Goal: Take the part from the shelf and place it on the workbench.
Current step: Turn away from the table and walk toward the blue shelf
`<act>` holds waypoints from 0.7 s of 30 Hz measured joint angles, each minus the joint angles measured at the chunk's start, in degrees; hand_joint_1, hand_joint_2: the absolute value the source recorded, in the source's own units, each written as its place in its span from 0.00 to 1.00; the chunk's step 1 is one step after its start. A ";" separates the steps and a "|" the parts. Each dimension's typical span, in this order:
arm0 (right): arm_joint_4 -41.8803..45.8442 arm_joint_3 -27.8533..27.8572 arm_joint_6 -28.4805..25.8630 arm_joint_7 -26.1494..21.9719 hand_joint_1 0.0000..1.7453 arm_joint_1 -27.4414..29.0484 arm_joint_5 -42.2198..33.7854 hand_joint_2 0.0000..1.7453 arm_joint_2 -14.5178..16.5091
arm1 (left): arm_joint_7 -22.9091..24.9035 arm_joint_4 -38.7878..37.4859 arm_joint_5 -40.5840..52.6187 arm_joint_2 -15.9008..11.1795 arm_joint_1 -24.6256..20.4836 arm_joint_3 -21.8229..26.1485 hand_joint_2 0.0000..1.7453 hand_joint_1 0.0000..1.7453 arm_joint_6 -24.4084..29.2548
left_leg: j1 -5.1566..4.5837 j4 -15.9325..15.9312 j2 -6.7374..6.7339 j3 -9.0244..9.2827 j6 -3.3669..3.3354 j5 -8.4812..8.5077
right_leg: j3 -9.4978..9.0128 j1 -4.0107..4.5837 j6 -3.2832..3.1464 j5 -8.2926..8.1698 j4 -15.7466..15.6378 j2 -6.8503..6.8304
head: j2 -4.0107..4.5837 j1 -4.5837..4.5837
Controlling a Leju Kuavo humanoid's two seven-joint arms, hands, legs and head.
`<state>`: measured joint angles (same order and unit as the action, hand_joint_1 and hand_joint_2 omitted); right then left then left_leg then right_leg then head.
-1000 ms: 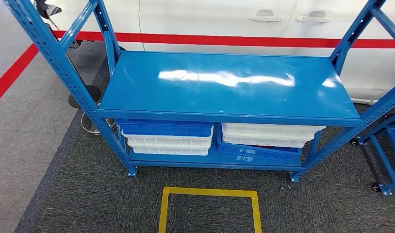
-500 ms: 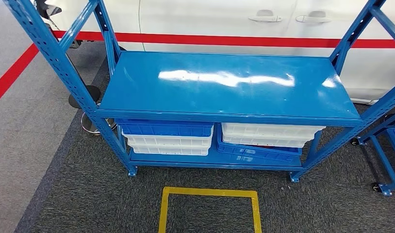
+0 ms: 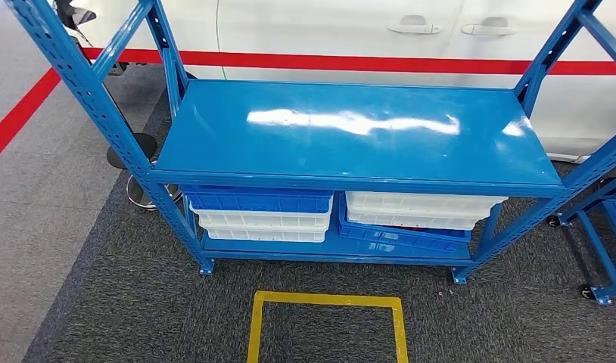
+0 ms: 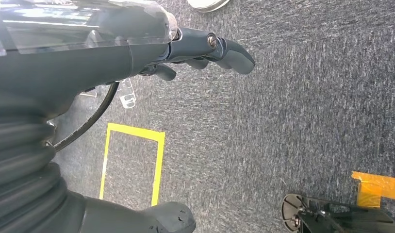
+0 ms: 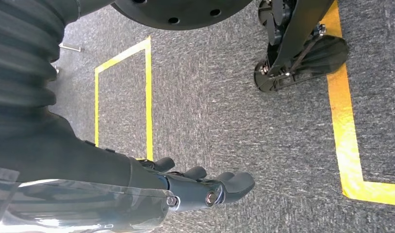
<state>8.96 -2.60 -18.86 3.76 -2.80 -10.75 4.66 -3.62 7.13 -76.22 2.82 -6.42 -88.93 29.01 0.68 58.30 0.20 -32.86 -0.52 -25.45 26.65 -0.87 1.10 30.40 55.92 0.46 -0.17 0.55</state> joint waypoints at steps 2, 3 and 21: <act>0.00 0.00 -0.05 0.09 0.00 0.00 0.00 1.00 0.00 | 0.01 0.00 0.00 0.00 0.00 0.00 1.00 0.00 -0.03 | 0.00 0.00 0.00 0.00 0.00 0.00 | 0.00 0.00 0.00 0.00 0.00 0.00 | -0.01 0.00; 0.00 0.00 -0.06 0.10 0.00 0.00 0.00 1.00 0.00 | 0.01 0.00 0.00 0.00 0.00 0.01 1.00 0.00 -0.03 | 0.00 0.00 0.00 0.00 0.00 0.00 | 0.00 0.00 0.00 0.00 0.00 0.00 | -0.01 0.00; 0.07 0.17 0.12 -0.42 0.00 0.00 -0.02 0.50 0.00 | -1.31 0.00 0.11 0.00 0.00 -0.01 0.00 0.00 -1.08 | 0.00 0.00 0.00 0.00 0.00 0.00 | 0.00 0.00 0.00 0.00 0.00 0.00 | -0.01 0.00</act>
<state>9.03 -2.43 -18.74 3.34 -2.80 -10.78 4.66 -4.93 7.13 -76.11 2.82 -6.43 -88.94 27.93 0.68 58.30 0.20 -32.86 -0.52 -25.45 26.65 -0.87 1.10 30.40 55.92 0.46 -0.17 0.55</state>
